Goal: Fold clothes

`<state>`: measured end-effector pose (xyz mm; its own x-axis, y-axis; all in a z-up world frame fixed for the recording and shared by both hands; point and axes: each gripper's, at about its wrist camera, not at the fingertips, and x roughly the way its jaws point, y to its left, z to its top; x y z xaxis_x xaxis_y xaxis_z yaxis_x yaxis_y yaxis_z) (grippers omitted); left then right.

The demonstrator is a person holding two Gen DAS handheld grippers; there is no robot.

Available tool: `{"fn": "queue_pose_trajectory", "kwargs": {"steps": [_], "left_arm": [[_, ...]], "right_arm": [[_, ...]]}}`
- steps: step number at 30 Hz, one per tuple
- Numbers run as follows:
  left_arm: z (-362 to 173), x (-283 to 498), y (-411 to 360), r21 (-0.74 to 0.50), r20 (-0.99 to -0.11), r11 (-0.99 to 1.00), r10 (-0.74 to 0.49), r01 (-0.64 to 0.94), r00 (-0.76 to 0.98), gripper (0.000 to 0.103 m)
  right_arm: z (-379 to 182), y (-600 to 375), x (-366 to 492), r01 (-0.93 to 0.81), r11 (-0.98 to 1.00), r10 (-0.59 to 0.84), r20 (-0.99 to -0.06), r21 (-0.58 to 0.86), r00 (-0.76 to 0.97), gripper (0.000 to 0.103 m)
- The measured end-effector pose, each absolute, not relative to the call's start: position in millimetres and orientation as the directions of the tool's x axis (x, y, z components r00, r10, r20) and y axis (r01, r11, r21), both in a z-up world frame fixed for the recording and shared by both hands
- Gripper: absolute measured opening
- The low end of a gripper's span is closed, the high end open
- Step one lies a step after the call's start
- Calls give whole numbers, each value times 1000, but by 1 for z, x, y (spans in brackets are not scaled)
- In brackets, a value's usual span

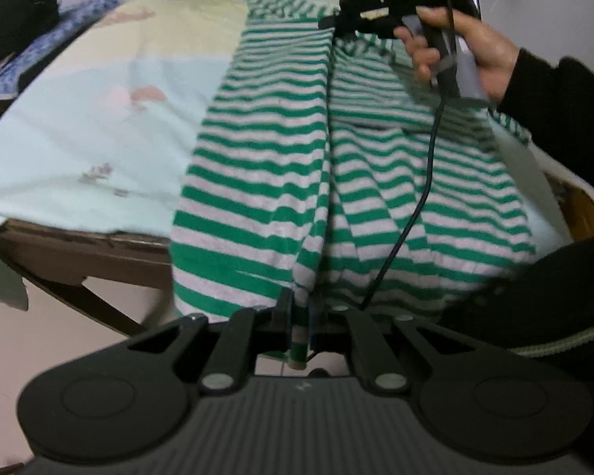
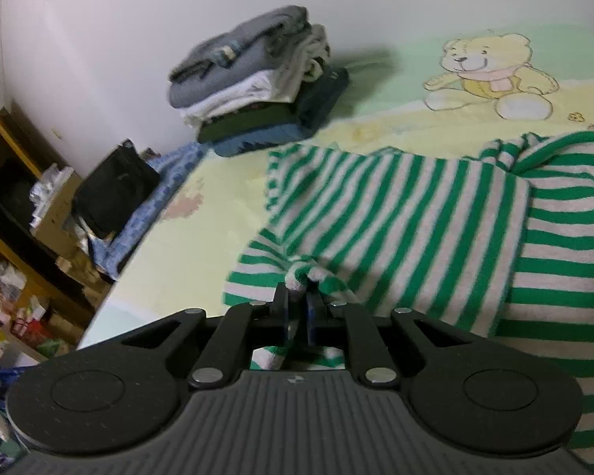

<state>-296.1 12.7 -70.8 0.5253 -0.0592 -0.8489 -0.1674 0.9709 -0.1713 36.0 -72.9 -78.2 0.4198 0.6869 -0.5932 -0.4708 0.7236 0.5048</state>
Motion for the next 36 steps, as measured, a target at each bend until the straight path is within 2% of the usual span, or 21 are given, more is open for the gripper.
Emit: {"fn": "queue_pose_trajectory", "kwargs": {"steps": [5,8,10,12,13,14,16,18,20,25,26,28,29,30,32,34,35,36], "left_arm": [[-81,-291,8,-187,-864,973,-98,-135,494,7],[-85,-297,10,-188,-873,973,-105,-131,476,7],[-83,-305,12,-195,-879,972,-114,-132,463,7],[-78,-315,20,-176,-882,973,-88,-150,463,16],[-74,-321,25,-158,-882,973,-64,-166,467,34],[-71,-326,31,-140,-880,973,-37,-184,474,45],[-64,-329,47,-104,-865,965,32,-242,501,52],[-65,-324,66,-124,-855,950,44,-286,517,53],[-74,-314,80,-171,-850,944,3,-281,526,65],[-100,-294,93,-243,-859,931,-77,-271,505,68],[-102,-293,93,-251,-857,929,-83,-271,509,72],[-103,-294,92,-258,-853,927,-85,-273,516,70],[-103,-296,92,-267,-849,924,-92,-273,521,60],[-103,-299,91,-290,-841,919,-111,-268,530,52],[-104,-303,88,-303,-836,917,-124,-261,535,33],[-103,-304,80,-263,-845,932,-98,-250,526,23],[-102,-304,77,-246,-849,938,-86,-246,522,21],[-102,-304,75,-237,-852,940,-79,-245,518,21]], "right_arm": [[-89,-76,44,-468,721,688,-612,511,390,11],[-86,-81,46,-482,694,712,-609,535,350,28],[-80,-87,42,-502,695,707,-621,516,340,33],[-72,-95,35,-527,709,682,-644,468,347,33],[-66,-98,29,-551,708,678,-644,442,354,33],[-60,-100,23,-579,700,681,-634,418,366,34],[-47,-102,10,-633,678,694,-611,373,382,37],[-38,-94,2,-685,628,731,-579,368,360,37],[-38,-77,1,-715,583,761,-567,385,314,39],[-55,-42,26,-667,645,707,-622,373,337,40],[-60,-39,34,-642,665,694,-632,381,345,40],[-69,-35,50,-589,703,669,-652,399,358,38],[-74,-38,58,-561,717,660,-661,414,355,31],[-78,-40,63,-543,725,654,-670,422,352,18],[-81,-43,66,-538,735,640,-683,413,351,7],[-73,-43,66,-542,720,659,-674,434,335,14],[-69,-43,66,-542,709,673,-663,452,328,20],[-64,-43,67,-542,700,685,-649,464,330,20]]}}
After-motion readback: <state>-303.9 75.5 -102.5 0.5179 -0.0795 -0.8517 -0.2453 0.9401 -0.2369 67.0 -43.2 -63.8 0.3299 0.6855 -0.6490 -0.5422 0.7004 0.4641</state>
